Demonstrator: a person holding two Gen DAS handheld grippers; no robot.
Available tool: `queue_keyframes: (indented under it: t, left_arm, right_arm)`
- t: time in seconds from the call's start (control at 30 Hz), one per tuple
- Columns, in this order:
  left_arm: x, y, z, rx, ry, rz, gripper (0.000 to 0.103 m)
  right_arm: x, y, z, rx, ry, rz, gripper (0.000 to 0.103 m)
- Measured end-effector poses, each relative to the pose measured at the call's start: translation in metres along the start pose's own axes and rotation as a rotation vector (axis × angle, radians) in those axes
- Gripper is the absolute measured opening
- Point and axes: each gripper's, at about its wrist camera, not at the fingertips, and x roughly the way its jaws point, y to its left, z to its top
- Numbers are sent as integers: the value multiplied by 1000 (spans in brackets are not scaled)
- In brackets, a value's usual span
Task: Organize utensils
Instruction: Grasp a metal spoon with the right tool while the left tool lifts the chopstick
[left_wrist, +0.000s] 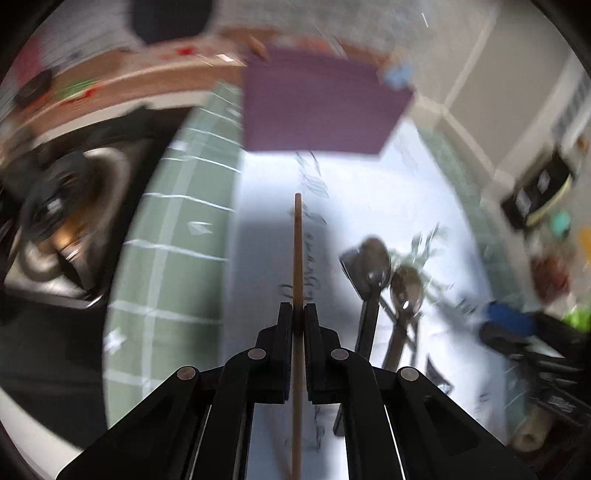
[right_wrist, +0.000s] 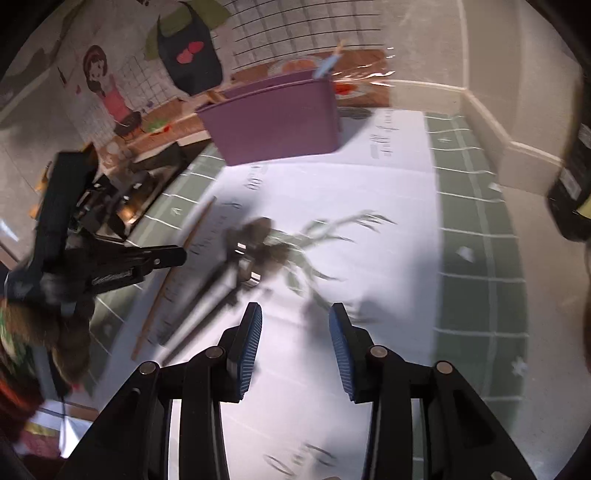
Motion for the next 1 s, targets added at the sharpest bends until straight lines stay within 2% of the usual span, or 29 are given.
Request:
queue_keyframes:
  t: [0.17, 0.27, 0.53, 0.6, 0.77, 0.83, 1.0]
  left_arm:
    - [-56, 25, -16, -90, -169, 5, 5]
    - [-74, 36, -24, -129, -206, -4, 5]
    - [-94, 64, -36, -187, -230, 3, 5]
    - [-95, 70, -37, -195, -227, 3, 6]
    - [-93, 77, -39, -209, -222, -6, 6]
    - [-91, 79, -38, -215, -220, -11, 6]
    - [-89, 80, -35, -207, -221, -4, 6]
  right_arm:
    - [31, 25, 23, 24, 34, 22, 37]
    - [53, 35, 37, 52, 52, 24, 37]
    - [93, 54, 56, 71, 85, -91, 36]
    - [100, 60, 57, 62, 84, -80, 36]
    - [98, 77, 55, -79, 99, 23, 35]
    - [92, 77, 55, -99, 93, 4, 35]
    - [97, 71, 59, -47, 114, -31, 36]
